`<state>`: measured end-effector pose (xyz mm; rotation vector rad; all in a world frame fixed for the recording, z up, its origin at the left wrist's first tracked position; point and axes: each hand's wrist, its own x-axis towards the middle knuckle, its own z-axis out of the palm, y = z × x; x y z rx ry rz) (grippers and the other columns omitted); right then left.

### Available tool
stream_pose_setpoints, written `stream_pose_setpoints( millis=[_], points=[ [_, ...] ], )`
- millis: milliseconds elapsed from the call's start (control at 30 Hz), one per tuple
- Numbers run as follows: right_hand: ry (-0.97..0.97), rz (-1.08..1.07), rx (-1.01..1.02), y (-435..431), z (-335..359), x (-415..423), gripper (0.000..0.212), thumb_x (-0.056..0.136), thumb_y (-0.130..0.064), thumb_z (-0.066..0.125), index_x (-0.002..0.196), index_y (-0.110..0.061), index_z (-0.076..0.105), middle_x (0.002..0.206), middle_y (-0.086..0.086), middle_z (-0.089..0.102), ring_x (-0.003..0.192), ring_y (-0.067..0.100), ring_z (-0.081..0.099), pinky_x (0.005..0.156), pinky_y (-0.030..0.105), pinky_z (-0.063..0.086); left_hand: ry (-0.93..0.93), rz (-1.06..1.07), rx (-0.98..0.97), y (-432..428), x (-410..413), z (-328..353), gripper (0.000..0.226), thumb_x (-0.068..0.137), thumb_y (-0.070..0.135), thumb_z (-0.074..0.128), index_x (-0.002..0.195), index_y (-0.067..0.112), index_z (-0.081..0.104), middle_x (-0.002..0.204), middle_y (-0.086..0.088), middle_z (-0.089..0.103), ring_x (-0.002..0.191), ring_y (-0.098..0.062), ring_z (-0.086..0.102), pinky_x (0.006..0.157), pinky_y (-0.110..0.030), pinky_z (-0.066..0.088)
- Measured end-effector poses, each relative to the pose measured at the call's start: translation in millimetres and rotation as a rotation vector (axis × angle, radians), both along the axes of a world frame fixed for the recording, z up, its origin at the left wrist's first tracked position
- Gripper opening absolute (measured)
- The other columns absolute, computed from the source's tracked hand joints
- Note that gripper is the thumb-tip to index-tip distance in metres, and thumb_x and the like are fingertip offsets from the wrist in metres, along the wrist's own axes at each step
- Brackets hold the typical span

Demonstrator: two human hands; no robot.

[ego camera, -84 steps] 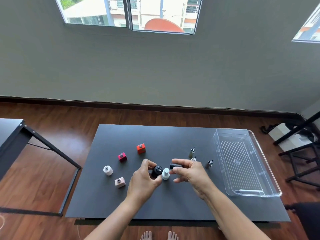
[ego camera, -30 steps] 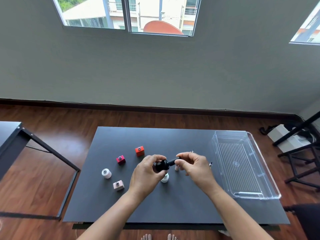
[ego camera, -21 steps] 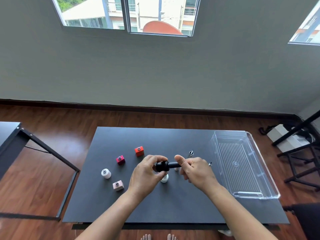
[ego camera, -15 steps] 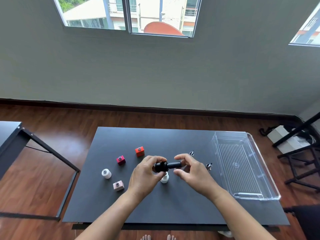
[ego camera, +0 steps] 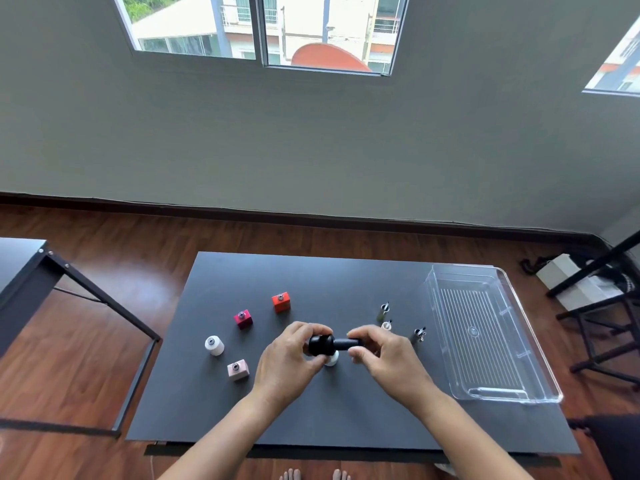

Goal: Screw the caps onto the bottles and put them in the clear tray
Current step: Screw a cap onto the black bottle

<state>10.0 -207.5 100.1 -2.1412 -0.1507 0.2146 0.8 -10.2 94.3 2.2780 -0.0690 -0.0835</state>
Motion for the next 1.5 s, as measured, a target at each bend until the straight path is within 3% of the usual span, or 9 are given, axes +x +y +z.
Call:
stream_pose_setpoints(
  millis=[167,267,433,667,800,1000,1167,1300,1500],
  points=[
    [0.161,-0.031,-0.083,-1,-5,-1,0.039,0.091,-0.051,0.052,0.066,-0.024,0.063,0.057,0.000,0.068,0.048,0.012,0.065,0.055,0.032,0.054,0.012,-0.018,0.019,0,-4,-4,0.031,0.073,0.037,0.074,0.100,0.046,0.061,0.102,0.025,0.059,0.084,0.004,0.057,0.076,-0.024,0.051],
    [0.106,-0.021,-0.134,-2,-8,-5,0.040,0.082,-0.064,0.056,0.089,-0.027,0.068,0.077,-0.003,0.067,0.067,0.009,0.065,0.073,0.030,0.054,0.038,-0.047,0.066,1,-6,-8,0.034,0.075,0.038,0.071,0.105,0.048,0.058,0.104,0.026,0.058,0.086,0.003,0.058,0.076,-0.023,0.050],
    [0.005,0.077,-0.208,2,-13,-13,0.021,0.081,-0.027,0.071,0.102,-0.030,0.067,0.093,-0.013,0.065,0.084,0.003,0.060,0.082,0.019,0.047,0.072,-0.085,0.092,2,-14,-17,0.040,0.076,0.034,0.072,0.110,0.048,0.058,0.107,0.026,0.058,0.088,0.003,0.057,0.081,-0.022,0.049],
    [0.128,0.069,-0.200,3,-9,-13,0.017,0.089,-0.041,0.060,0.105,-0.036,0.064,0.067,-0.029,0.058,0.066,-0.011,0.053,0.066,0.013,0.037,0.050,-0.093,0.111,1,-13,-20,0.043,0.077,0.034,0.073,0.118,0.044,0.060,0.108,0.025,0.057,0.091,0.001,0.058,0.081,-0.022,0.049],
    [0.055,0.095,-0.227,2,-9,-16,0.026,0.082,-0.032,0.070,0.104,-0.034,0.057,0.087,-0.018,0.061,0.077,-0.003,0.055,0.075,0.016,0.043,0.064,-0.108,0.130,2,-12,-20,0.043,0.079,0.037,0.071,0.120,0.045,0.058,0.111,0.025,0.056,0.093,0.001,0.057,0.080,-0.021,0.048],
    [0.109,0.084,-0.239,1,-8,-15,0.016,0.091,-0.046,0.054,0.091,-0.033,0.064,0.065,-0.010,0.066,0.055,-0.001,0.056,0.063,0.025,0.050,0.046,-0.112,0.122,3,-13,-20,0.042,0.077,0.034,0.073,0.116,0.044,0.059,0.108,0.025,0.055,0.091,0.002,0.057,0.081,-0.025,0.050],
    [-0.014,0.165,-0.334,0,-9,-20,0.035,0.082,-0.040,0.068,0.115,-0.035,0.056,0.106,-0.019,0.060,0.077,-0.011,0.052,0.080,0.019,0.044,0.025,-0.152,0.191,5,-15,-21,0.041,0.083,0.042,0.066,0.123,0.046,0.053,0.114,0.025,0.053,0.097,0.001,0.056,0.078,-0.021,0.047],
    [-0.070,0.165,-0.397,3,-6,-19,0.014,0.090,-0.038,0.057,0.102,-0.030,0.060,0.099,-0.013,0.064,0.087,0.012,0.061,0.077,0.027,0.047,-0.003,-0.157,0.217,5,-17,-20,0.041,0.083,0.044,0.065,0.122,0.046,0.052,0.114,0.024,0.054,0.099,0.003,0.055,0.075,-0.020,0.045],
    [-0.021,0.216,-0.371,4,-2,-18,0.039,0.086,-0.048,0.059,0.123,-0.037,0.052,0.112,-0.017,0.062,0.100,0.008,0.060,0.089,0.026,0.047,0.008,-0.165,0.183,7,-16,-21,0.040,0.085,0.043,0.064,0.123,0.044,0.054,0.114,0.023,0.055,0.098,-0.001,0.057,0.079,-0.022,0.047]
  ],
)
